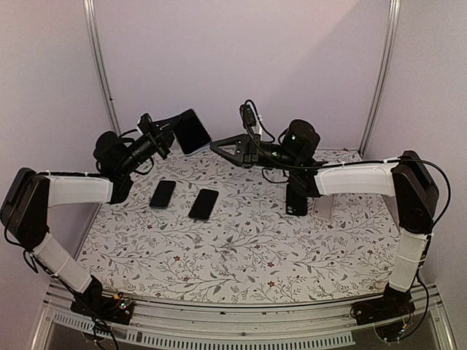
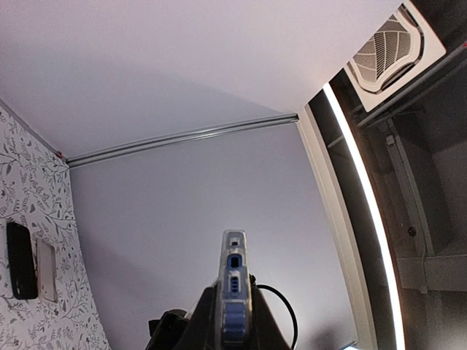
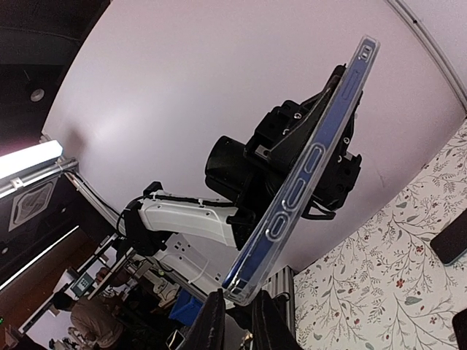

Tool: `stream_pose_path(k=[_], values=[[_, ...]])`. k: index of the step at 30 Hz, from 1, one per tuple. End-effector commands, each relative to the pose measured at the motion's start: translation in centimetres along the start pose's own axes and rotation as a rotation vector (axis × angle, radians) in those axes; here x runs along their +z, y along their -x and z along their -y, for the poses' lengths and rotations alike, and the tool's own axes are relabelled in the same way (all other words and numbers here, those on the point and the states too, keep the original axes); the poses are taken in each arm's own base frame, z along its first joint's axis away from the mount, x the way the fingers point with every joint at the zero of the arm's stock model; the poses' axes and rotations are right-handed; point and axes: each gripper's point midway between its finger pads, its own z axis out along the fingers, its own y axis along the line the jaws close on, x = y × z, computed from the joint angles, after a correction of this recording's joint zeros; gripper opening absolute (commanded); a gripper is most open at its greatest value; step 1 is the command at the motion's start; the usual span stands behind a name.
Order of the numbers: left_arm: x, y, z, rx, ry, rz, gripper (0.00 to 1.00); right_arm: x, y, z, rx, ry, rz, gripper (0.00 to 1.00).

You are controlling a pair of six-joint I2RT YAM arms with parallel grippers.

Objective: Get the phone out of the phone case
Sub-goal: Remove the bottom right corner of the phone case from the phone.

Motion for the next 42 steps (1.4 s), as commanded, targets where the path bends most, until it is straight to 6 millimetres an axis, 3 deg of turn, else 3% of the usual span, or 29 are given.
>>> stream_pose_path(k=[1, 4, 9, 13, 17, 19, 27, 36, 42], values=[[0.4, -0.9, 5.8, 0.071, -0.172, -0.049, 0.00, 0.2, 0.5, 0.7, 0.012, -0.029, 0.002, 0.09], [0.5, -1.2, 6.1, 0.045, -0.203, -0.062, 0.00, 0.4, 0.6, 1.0, 0.011, -0.037, -0.004, 0.01], [1.0, -2.5, 7.3, 0.016, -0.292, -0.113, 0.00, 1.1, 0.6, 1.2, 0.014, -0.025, -0.033, 0.00], [1.0, -2.5, 6.7, 0.044, -0.256, -0.104, 0.00, 1.2, 0.4, 1.7, 0.025, -0.033, -0.040, 0.00], [0.7, -1.8, 6.8, 0.092, -0.234, -0.085, 0.00, 0.3, 0.3, 2.2, 0.005, -0.095, -0.016, 0.12], [0.7, -1.6, 6.5, 0.106, -0.215, -0.077, 0.00, 0.0, 0.4, 1.4, -0.021, -0.093, -0.008, 0.18], [0.6, -1.0, 4.8, 0.122, -0.145, -0.034, 0.00, 0.6, 0.6, -1.4, -0.149, -0.072, 0.022, 0.62], [0.3, -0.7, 3.5, 0.094, -0.108, -0.017, 0.00, 1.1, 0.3, -2.6, -0.200, -0.039, 0.047, 0.63], [0.6, -0.9, 3.4, 0.088, -0.105, -0.033, 0.00, 2.0, 0.9, -2.7, -0.212, -0.018, 0.041, 0.52]])
